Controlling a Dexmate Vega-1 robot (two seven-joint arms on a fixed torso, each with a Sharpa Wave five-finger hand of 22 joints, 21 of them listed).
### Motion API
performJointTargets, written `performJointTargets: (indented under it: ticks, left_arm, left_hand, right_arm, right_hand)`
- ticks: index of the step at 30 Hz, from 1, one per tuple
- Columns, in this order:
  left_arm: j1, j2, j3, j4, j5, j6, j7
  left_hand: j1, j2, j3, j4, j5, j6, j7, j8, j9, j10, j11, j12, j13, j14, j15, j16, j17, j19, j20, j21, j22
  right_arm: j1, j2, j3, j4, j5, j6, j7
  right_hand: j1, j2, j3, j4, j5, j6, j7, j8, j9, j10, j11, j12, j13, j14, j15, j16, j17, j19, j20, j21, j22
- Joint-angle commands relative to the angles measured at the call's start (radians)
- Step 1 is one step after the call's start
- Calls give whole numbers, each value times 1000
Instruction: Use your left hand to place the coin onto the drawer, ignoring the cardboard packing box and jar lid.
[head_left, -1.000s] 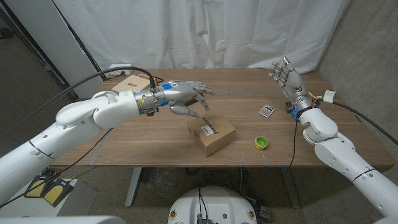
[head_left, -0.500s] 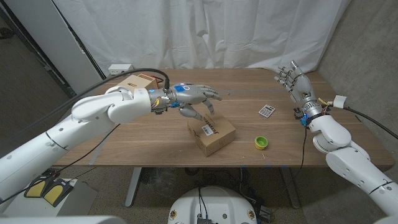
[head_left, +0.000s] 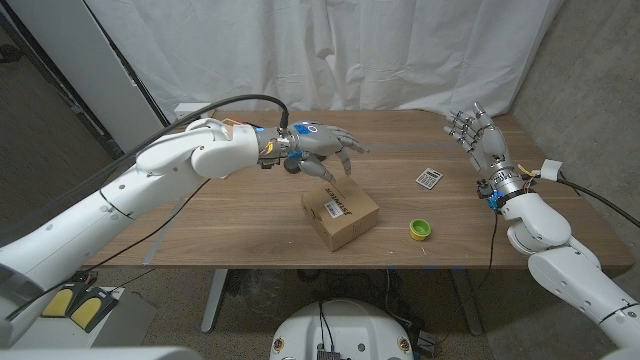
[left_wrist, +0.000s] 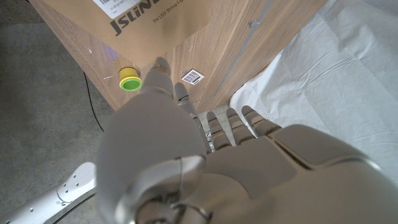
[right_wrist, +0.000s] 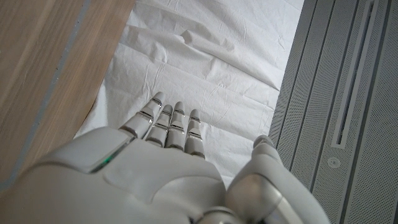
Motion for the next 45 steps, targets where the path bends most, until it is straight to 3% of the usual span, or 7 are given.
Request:
performJointTargets:
  ticks: [1, 9, 18, 32, 39, 45]
  left_arm:
    - [-1, 21, -2, 3, -54, 65, -27]
    - [-59, 14, 38, 54, -161, 81, -116]
    - [-64, 38, 39, 38, -215, 104, -137]
    - [60, 136, -53, -82, -229, 165, -57]
    - [125, 181, -101, -120, -226, 185, -11]
    - [145, 206, -115, -135, -233, 157, -4]
  left_hand:
    - [6, 4, 4, -1, -5, 5, 7, -1, 5, -3, 3, 5, 1, -5, -40, 3, 1, -5, -6, 4, 1]
    - [14, 9, 7, -4, -6, 21, 19, 1, 6, 0, 7, 9, 1, 1, -36, 6, 1, -10, 0, 4, 1]
    - [17, 13, 8, -3, -10, 17, 33, -5, 7, 0, 15, 10, 0, 4, -35, 7, 0, -17, 13, 4, 2]
    - [22, 14, 7, -5, -15, 6, 27, -15, 8, -10, 19, 8, 0, -5, -31, 4, -1, -25, 29, 5, 2]
    - [24, 14, 6, -5, -16, 17, 29, -12, 8, -9, 20, 9, 0, -4, -30, 5, -1, -26, 32, 6, 3]
    - [33, 19, 10, -9, -17, 17, 31, -14, 9, -9, 20, 9, 0, -5, -29, 5, -1, -26, 41, 7, 3]
  right_arm:
    - [43, 4, 2, -17, -8, -56, -38]
    - [48, 6, 34, -61, 0, -116, -103]
    - [62, -15, 52, -94, 7, -207, -137]
    - [123, 4, 13, -44, 11, -202, -108]
    - [125, 3, 11, -55, 4, -209, -125]
    - [125, 2, 9, -74, -4, -219, -142]
  right_hand:
    - [-7, -3, -5, -1, 6, 4, 6, -1, 3, 1, 7, 3, 5, 5, 4, 3, 2, 0, 0, -1, 1]
    - [-9, -3, -6, -1, 6, 7, 6, 1, 3, 1, 5, 3, 5, 6, 2, 3, 2, -2, -1, -2, 1]
    - [-10, -4, -7, -1, 6, 8, 5, 1, 3, 1, 5, 4, 5, 5, 3, 3, 1, -3, -1, -2, 1]
    - [-13, -4, -9, 0, 6, 8, 4, 1, 3, 1, 8, 4, 6, 4, 3, 3, 1, -4, 0, -3, 1]
    - [-13, -4, -9, 0, 6, 8, 4, 1, 3, 0, 7, 4, 6, 4, 5, 3, 1, -4, 0, -3, 1]
    - [-14, -4, -10, 0, 7, 9, 4, 1, 3, 1, 8, 4, 6, 5, 4, 4, 1, -5, 0, -3, 1]
